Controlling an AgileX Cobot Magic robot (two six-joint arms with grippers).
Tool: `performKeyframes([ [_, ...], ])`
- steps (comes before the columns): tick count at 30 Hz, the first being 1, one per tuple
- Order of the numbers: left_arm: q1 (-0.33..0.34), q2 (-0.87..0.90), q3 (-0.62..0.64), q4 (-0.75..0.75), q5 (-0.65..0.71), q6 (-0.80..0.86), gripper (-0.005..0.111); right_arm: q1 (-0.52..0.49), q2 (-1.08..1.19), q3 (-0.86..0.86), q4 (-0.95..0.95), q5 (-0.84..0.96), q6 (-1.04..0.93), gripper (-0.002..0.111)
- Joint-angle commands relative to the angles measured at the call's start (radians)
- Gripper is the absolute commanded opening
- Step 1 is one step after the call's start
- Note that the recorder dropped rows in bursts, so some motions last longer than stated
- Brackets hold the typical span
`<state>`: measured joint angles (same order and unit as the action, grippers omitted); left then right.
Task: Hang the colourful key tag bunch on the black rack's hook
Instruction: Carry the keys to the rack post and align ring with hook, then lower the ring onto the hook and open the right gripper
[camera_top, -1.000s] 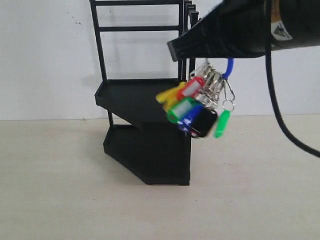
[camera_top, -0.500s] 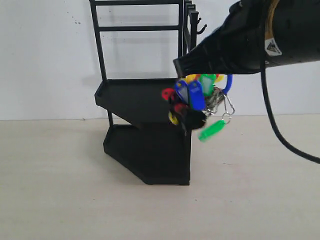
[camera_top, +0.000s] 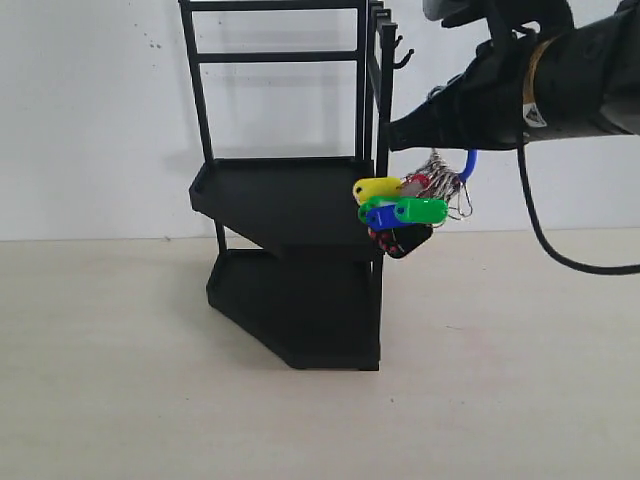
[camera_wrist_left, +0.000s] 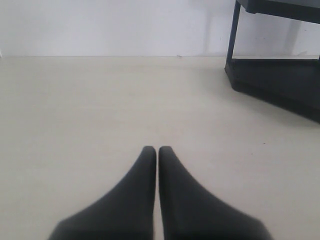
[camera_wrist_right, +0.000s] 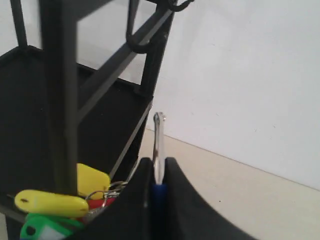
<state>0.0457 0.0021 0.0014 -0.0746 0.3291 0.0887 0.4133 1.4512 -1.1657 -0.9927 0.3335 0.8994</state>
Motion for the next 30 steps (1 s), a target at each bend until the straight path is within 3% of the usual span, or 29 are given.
performKeyframes([
  [1,0.004,-0.002,-0.001,-0.007,-0.016,-0.01,0.004,-0.046,0.057,-0.074,-0.033,-0.031,0.022,0.0],
  [12,0.004,-0.002,-0.001,-0.007,-0.016,-0.01,0.004,-0.046,0.188,-0.307,-0.037,-0.016,0.052,0.0],
  [17,0.004,-0.002,-0.001,-0.007,-0.016,-0.01,0.004,-0.026,0.188,-0.312,0.017,-0.001,0.049,0.0],
  [22,0.004,-0.002,-0.001,-0.007,-0.016,-0.01,0.004,0.033,0.199,-0.312,0.095,0.066,-0.144,0.0],
  [30,0.004,-0.002,-0.001,-0.007,-0.016,-0.01,0.004,0.072,0.199,-0.312,0.093,0.133,-0.112,0.0],
])
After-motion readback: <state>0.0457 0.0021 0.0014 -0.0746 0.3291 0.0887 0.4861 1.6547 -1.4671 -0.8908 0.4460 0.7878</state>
